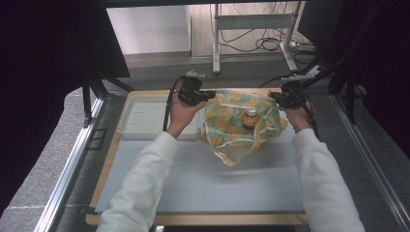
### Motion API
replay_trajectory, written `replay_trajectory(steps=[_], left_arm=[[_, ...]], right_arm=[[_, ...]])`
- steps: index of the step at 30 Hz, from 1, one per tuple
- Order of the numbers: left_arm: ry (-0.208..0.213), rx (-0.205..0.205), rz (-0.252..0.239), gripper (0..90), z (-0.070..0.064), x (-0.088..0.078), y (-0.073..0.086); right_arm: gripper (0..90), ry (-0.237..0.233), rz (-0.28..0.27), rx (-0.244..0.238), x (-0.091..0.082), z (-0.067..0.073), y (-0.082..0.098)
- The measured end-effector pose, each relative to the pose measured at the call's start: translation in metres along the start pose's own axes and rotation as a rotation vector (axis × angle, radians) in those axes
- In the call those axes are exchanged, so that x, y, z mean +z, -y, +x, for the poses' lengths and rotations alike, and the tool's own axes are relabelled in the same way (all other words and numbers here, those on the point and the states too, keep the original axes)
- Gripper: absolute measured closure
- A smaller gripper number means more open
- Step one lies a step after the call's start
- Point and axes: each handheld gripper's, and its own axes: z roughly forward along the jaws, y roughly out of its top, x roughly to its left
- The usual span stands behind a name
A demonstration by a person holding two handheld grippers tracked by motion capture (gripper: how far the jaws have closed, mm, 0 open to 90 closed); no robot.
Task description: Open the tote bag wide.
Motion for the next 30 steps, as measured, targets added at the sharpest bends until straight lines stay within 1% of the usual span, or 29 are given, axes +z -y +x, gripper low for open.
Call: replay_trajectory(steps=[1, 2, 3, 4, 5, 7, 9, 10, 11, 13, 14, 17, 22, 30], left_arm=[[-0.003, -0.002, 0.004, 89.7, 0.000, 0.003, 0.001], [-0.003, -0.005, 0.011, 89.7, 0.000, 0.005, 0.003], [-0.005, -0.004, 0.018, 89.7, 0.000, 0.008, 0.004], [-0.007, -0.006, 0.024, 89.7, 0.000, 0.011, 0.006], [-0.011, -0.008, 0.036, 89.7, 0.000, 0.016, 0.009], [-0.013, -0.008, 0.043, 89.7, 0.001, 0.018, 0.011], [-0.016, -0.010, 0.061, 89.5, 0.003, 0.023, 0.014], [-0.017, -0.014, 0.077, 89.5, 0.004, 0.027, 0.018], [-0.017, -0.014, 0.083, 89.5, 0.004, 0.029, 0.020], [-0.017, -0.014, 0.087, 89.5, 0.004, 0.030, 0.023], [-0.015, -0.017, 0.095, 89.5, 0.005, 0.032, 0.027], [-0.012, -0.021, 0.102, 89.5, 0.006, 0.034, 0.033], [-0.004, -0.022, 0.116, 89.4, 0.006, 0.036, 0.040], [0.002, -0.011, 0.135, 89.2, 0.003, 0.042, 0.047]], right_arm=[[87.5, 0.000, 0.000, 0.000, 0.000, 0.000, 0.000], [87.5, 0.000, 0.014, -0.002, 0.003, 0.000, 0.002], [87.5, 0.001, 0.053, 0.001, 0.009, -0.001, 0.007], [87.5, 0.001, 0.053, 0.001, 0.009, -0.001, 0.007], [87.5, 0.004, 0.077, -0.010, 0.015, 0.000, 0.011], [87.5, 0.007, 0.084, -0.016, 0.017, 0.001, 0.013], [87.5, 0.004, 0.108, -0.020, 0.024, 0.002, 0.020], [87.5, 0.000, 0.114, -0.018, 0.026, 0.002, 0.022], [87.5, -0.002, 0.120, -0.015, 0.027, 0.002, 0.024], [87.5, -0.007, 0.128, -0.011, 0.030, 0.002, 0.026], [87.5, -0.010, 0.131, -0.012, 0.031, 0.002, 0.028], [87.5, -0.014, 0.141, -0.018, 0.034, 0.003, 0.033], [87.5, -0.027, 0.157, -0.015, 0.036, 0.000, 0.042], [87.2, -0.032, 0.175, -0.015, 0.037, -0.003, 0.051]])
